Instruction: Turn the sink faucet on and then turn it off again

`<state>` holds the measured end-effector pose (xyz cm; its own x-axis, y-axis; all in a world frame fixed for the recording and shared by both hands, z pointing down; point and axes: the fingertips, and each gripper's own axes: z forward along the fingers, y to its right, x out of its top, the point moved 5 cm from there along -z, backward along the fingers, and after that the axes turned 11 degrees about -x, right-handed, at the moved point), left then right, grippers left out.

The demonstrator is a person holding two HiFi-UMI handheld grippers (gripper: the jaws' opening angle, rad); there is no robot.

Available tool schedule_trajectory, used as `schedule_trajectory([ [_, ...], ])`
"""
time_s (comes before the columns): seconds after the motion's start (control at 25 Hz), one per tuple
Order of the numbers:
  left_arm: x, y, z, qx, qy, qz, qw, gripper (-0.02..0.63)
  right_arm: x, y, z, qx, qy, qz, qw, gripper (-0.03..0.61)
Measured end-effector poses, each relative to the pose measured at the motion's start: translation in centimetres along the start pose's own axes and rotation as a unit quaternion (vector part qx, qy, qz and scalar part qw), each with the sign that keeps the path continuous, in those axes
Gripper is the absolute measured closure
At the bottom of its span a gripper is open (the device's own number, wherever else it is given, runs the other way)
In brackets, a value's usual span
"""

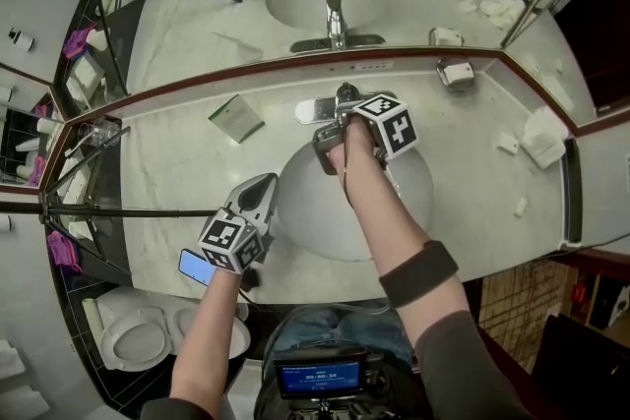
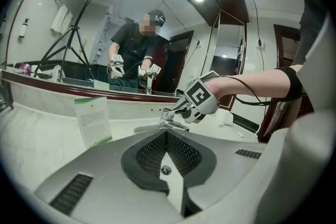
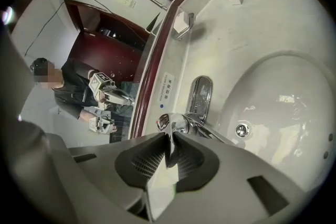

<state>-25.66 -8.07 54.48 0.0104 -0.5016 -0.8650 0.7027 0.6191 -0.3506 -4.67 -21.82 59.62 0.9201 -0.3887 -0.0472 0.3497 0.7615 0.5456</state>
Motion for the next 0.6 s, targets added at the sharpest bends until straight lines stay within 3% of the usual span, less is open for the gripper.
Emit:
schedule_trajectory([
  [0.44, 0.5, -0.5, -0.5, 0.004, 0.003, -0.003, 1.0, 0.612, 0.0, -2.5, -0.1, -0.092, 0.006, 0.031, 0.995, 0.525],
  [0.6, 0.8, -1.5, -1.2, 0.015, 0.015, -0.009, 0.9997, 0.612, 0.3, -2.9, -0.2, -0.081, 0.026, 0.027, 0.996, 0.52],
])
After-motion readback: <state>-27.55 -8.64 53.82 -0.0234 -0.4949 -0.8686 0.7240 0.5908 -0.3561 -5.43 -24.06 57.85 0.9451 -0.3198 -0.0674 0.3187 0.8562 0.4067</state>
